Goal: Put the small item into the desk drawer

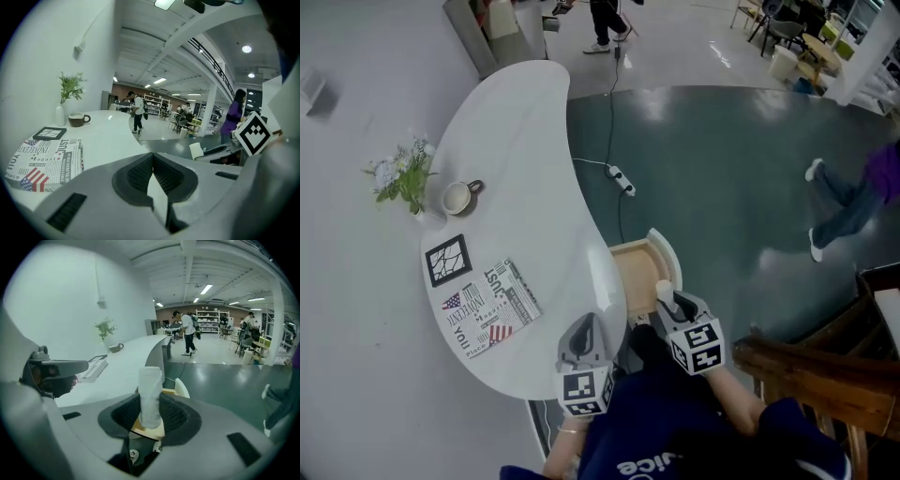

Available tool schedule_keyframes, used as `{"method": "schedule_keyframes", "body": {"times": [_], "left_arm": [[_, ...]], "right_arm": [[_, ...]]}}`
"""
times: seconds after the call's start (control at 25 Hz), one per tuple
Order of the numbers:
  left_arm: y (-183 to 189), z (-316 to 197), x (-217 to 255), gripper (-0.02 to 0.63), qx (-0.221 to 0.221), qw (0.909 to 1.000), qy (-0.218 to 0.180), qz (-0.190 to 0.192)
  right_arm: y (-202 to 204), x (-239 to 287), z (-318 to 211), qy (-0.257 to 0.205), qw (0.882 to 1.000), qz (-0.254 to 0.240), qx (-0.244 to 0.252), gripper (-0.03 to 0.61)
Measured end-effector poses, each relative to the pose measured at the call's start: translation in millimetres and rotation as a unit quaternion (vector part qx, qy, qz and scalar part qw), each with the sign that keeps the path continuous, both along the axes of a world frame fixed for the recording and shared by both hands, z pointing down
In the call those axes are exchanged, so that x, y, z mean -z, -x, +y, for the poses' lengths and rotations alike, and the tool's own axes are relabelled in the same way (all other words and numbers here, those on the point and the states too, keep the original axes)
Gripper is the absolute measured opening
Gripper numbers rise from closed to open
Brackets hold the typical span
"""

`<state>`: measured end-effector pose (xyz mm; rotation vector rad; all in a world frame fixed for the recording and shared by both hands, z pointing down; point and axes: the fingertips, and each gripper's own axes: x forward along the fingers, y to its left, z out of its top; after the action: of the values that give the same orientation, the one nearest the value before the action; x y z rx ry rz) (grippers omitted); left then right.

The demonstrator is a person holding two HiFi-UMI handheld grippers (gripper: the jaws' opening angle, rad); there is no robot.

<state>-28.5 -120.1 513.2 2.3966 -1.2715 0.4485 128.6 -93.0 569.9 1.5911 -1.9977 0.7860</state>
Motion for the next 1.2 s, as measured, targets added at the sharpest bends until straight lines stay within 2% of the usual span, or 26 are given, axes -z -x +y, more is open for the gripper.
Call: {"method": "schedule_keyframes", "body": {"times": [0.52,1.2], "left_arm": [[9,-14,4,0.005,0.058,0.9980,0.005,-0.025],[52,-20,4,0.005,0.155,0.9863,0.024,-0.052]], "right_arm": [[0,-64,-47,0.093,0.994,0.003,0.060,0.137],[16,-143,-89,0.197,0.973,0.021,0.115,0.137]]}}
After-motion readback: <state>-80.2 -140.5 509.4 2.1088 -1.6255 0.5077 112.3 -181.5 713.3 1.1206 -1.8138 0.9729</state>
